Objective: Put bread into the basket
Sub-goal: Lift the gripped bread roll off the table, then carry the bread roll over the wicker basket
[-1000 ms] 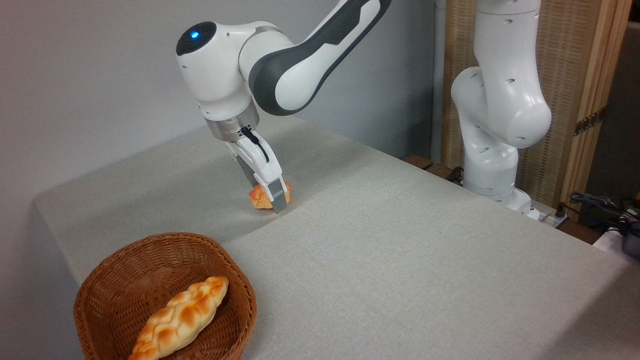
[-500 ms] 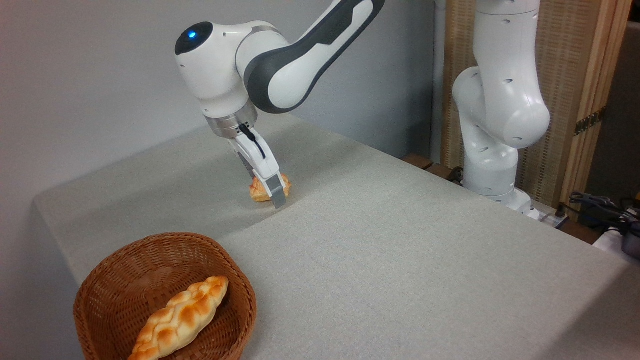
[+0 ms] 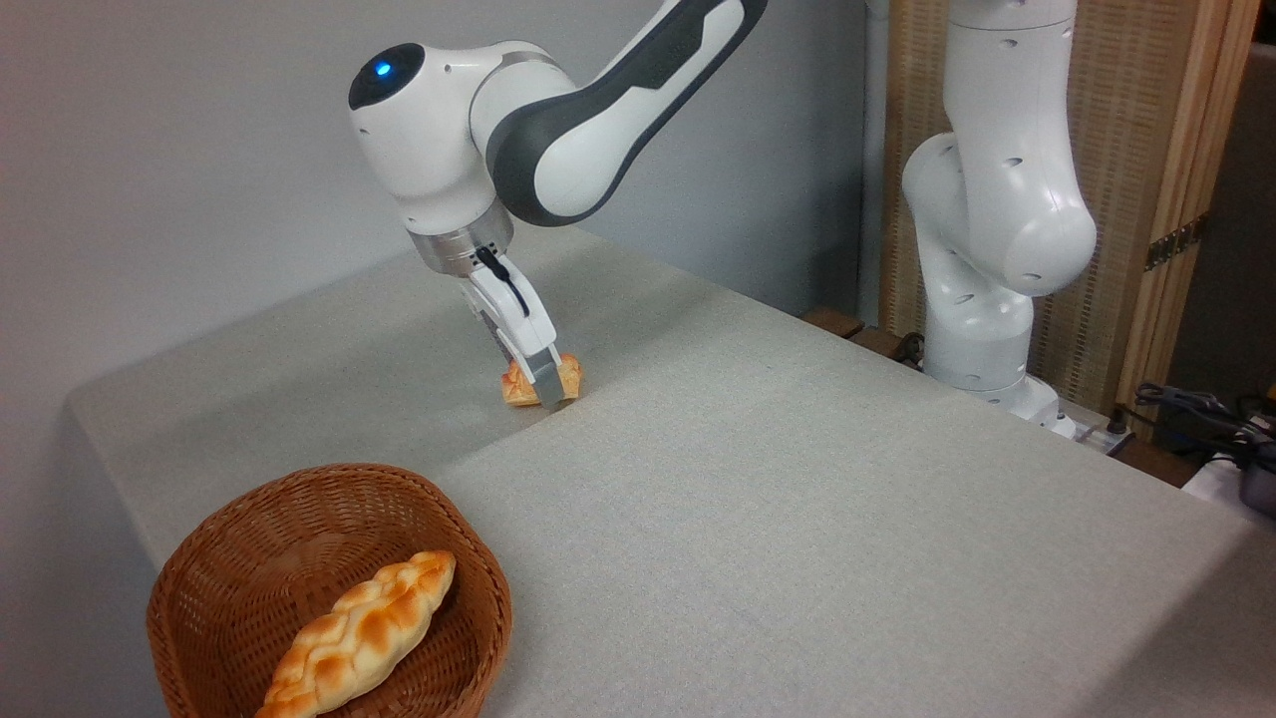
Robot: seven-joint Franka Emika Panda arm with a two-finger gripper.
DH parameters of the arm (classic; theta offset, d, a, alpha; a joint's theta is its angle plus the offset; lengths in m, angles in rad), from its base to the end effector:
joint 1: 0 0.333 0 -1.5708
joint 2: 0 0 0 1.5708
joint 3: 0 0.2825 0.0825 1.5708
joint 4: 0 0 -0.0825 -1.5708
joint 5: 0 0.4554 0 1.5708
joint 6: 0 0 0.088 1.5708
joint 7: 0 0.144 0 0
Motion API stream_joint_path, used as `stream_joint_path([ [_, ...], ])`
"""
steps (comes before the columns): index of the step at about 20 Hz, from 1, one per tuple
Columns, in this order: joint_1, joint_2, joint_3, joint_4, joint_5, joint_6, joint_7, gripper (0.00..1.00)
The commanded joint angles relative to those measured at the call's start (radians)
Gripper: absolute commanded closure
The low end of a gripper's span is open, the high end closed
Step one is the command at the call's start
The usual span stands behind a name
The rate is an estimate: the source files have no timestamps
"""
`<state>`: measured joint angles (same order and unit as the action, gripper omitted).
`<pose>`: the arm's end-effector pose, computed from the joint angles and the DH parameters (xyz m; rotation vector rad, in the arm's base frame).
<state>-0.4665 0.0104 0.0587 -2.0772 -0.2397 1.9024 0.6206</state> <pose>0.5256 -0.2549 0.3063 2.5893 -1.2972 -0.2333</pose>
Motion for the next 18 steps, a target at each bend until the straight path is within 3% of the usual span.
stream_joint_path([
  [1,-0.001,-0.004,0.004,0.005,-0.006,-0.022,0.001,0.74],
  [13,0.011,-0.024,0.018,0.034,-0.001,-0.023,0.001,0.77],
  [18,0.014,-0.04,0.091,0.127,0.002,-0.01,0.005,0.75],
])
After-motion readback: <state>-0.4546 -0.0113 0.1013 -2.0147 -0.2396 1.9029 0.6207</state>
